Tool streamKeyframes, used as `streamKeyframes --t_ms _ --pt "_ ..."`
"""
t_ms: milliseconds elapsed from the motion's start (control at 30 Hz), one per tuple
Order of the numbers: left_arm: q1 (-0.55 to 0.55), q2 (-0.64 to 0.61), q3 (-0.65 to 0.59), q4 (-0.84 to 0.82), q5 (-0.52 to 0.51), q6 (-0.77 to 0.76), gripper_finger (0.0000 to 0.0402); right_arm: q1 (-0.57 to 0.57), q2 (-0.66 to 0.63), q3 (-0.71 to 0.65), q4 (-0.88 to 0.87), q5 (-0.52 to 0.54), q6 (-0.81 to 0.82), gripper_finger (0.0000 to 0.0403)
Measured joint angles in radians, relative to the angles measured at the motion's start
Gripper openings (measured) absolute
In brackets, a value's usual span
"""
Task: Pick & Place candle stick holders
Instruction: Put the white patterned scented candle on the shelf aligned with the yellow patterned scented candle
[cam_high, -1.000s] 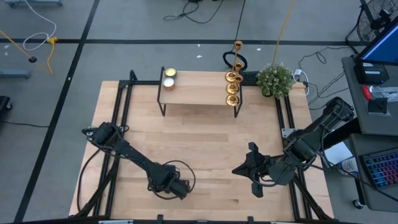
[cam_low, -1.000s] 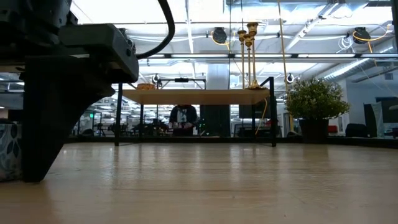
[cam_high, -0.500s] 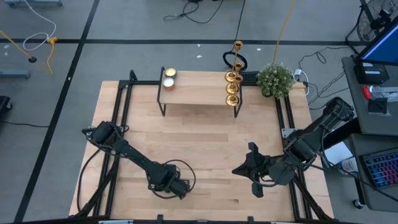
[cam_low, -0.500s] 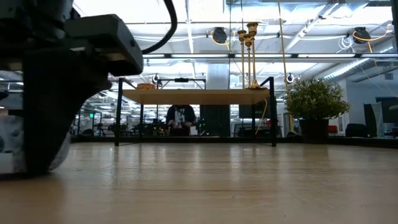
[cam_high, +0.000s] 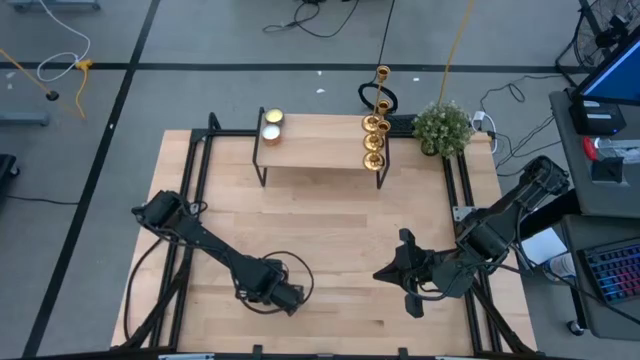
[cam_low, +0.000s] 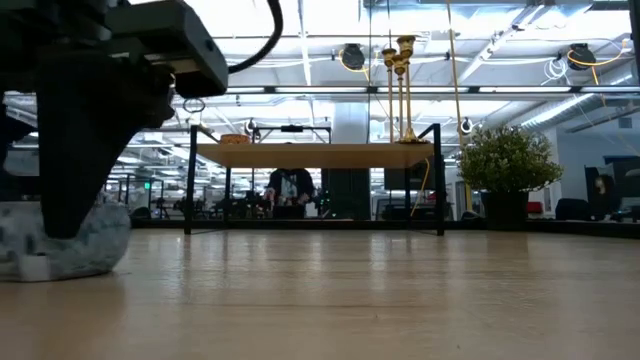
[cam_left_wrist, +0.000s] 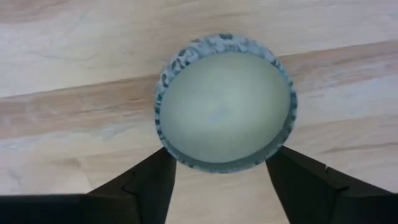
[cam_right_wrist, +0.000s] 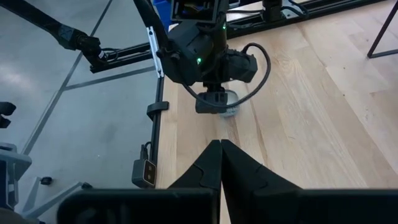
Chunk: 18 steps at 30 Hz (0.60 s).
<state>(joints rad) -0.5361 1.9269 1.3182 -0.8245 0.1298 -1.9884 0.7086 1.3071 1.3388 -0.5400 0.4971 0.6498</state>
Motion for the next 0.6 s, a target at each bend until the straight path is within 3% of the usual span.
streamKeyframes --t_ms 167,367,600 --pt "0.016 0.002 0.000 0.025 0.001 0.039 0.0228 0.000 0.000 0.000 0.002 0.001 0.000 0.0000" --pt "0.021 0.002 0.000 0.036 0.026 0.048 0.0229 0.000 0.000 0.000 0.002 0.001 0.001 0.0000" --pt "0.017 0.002 0.000 0.072 0.012 0.046 0.0298 0.000 0.000 0.000 0.002 0.000 0.003 0.0000"
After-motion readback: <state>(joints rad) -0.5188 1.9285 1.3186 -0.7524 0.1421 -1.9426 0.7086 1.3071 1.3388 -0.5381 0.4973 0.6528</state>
